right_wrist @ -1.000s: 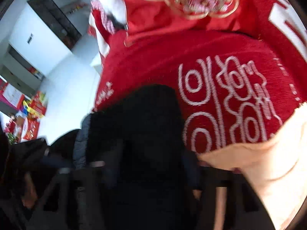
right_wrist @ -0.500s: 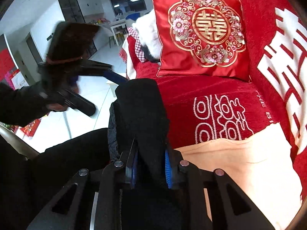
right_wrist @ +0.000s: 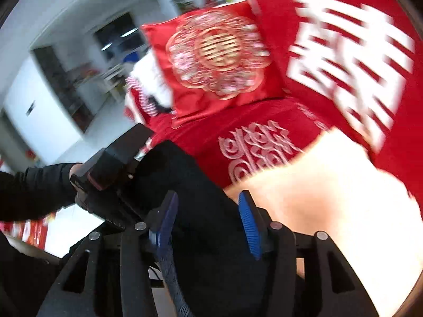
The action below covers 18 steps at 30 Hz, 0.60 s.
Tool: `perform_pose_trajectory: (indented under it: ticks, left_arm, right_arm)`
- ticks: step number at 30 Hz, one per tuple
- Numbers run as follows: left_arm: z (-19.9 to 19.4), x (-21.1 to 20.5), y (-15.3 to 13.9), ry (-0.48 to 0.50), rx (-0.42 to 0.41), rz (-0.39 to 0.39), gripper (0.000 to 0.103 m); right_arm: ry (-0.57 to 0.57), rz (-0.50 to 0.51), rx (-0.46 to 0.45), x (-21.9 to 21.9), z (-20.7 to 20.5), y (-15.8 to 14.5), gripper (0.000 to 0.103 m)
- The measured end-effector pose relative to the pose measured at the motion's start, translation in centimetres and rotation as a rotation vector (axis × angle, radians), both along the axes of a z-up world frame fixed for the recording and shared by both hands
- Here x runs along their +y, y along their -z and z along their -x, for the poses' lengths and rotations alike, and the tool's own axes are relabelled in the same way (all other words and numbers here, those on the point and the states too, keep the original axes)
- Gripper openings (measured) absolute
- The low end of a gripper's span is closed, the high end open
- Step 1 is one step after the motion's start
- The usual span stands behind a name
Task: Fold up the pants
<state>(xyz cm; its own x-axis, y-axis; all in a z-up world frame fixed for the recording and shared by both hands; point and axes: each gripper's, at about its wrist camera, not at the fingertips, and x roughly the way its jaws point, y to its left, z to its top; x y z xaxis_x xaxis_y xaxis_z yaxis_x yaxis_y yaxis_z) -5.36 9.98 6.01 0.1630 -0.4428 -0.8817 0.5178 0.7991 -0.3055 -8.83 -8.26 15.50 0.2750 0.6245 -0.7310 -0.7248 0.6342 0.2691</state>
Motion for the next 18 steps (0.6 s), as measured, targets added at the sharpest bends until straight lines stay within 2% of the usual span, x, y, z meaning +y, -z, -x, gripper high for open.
perform_pose_trajectory:
  ticks: [1,4,7,8,9,11,13,15,17,18]
  left_arm:
    - [0.1,-0.3,-0.3,-0.004,-0.006,-0.015,0.037]
    - [0.1,-1.4,-1.2,-0.008,-0.023,-0.055,0.033]
    - [0.3,-2.2,-2.7,-0.017,-0.032,-0.082,0.033]
    - [0.4,-2.5,-3.3,-0.023,-0.034,-0.094,0.033]
    - [0.6,-2.7,-3.6,-0.025,-0.039,-0.105,0.033]
    - [1.3,-3.4,-4.2,-0.021,-0.054,-0.128,0.033]
    - [1.5,-3.6,-4.4,-0.014,-0.071,-0.159,0.033]
    - [1.7,-4.3,-5.1,-0.016,-0.086,-0.185,0.033]
    - [1.7,-4.7,-6.1,-0.025,-0.093,-0.175,0.033]
    - [1.7,-5.2,-6.6,-0.028,-0.100,-0.169,0.033]
  right_arm:
    - [-0.006,0.040,-0.002,-0.1,1.2,0.7,0.052]
    - [-0.059,0.193,0.070,1.0,4.2,5.7,0.052]
    - [-0.082,0.422,0.089,3.2,4.9,12.6,0.052]
    - [-0.074,0.369,0.040,3.2,5.1,12.5,0.055]
    - [-0.068,0.344,0.038,3.1,5.0,12.1,0.059]
    - [-0.008,0.319,0.105,2.3,4.6,11.0,0.059]
    - [-0.037,0.227,0.087,0.9,6.0,9.0,0.059]
    - [-0.064,0.279,0.064,0.5,6.9,9.3,0.060]
    - [-0.073,0.372,0.040,1.4,6.7,11.7,0.059]
    - [-0.077,0.374,0.017,2.0,6.5,12.3,0.061]
